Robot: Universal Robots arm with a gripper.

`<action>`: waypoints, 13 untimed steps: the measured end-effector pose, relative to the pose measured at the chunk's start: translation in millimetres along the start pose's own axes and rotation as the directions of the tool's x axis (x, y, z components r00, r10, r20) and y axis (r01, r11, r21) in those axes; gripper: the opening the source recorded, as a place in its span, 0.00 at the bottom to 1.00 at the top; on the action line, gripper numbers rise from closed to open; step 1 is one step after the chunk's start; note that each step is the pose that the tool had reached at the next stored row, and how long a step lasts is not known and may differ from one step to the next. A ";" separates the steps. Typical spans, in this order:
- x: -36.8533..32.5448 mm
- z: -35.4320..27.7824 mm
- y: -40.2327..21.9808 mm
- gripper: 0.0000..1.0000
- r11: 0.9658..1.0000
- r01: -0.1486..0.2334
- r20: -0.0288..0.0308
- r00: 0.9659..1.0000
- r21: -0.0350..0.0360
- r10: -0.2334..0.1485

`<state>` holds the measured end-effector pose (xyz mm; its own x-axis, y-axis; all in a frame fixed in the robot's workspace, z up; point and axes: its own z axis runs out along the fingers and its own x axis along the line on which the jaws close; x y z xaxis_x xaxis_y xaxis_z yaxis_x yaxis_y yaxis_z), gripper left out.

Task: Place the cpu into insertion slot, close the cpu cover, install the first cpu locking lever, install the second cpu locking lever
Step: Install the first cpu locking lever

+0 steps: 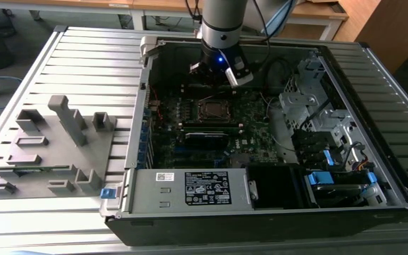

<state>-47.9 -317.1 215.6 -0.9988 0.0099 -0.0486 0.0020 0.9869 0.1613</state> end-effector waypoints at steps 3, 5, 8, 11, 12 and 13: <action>0.1 1.1 -0.2 0.10 1.000 0.000 0.000 1.000 0.000 0.000; 0.1 1.2 -0.3 0.10 1.000 0.000 0.000 1.000 0.000 0.000; 0.0 1.4 -0.2 0.10 1.000 0.000 0.000 1.000 0.000 0.000; -0.1 1.9 -0.3 0.10 1.000 -0.015 0.003 1.000 0.001 0.015; 0.0 2.0 -0.3 0.10 1.000 -0.026 0.004 1.000 0.001 0.026; 0.0 2.2 -0.4 0.10 0.999 -0.036 0.006 0.999 0.002 0.036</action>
<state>-47.7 -317.1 213.4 -0.9978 0.0460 -0.0485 0.0376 0.9862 0.1613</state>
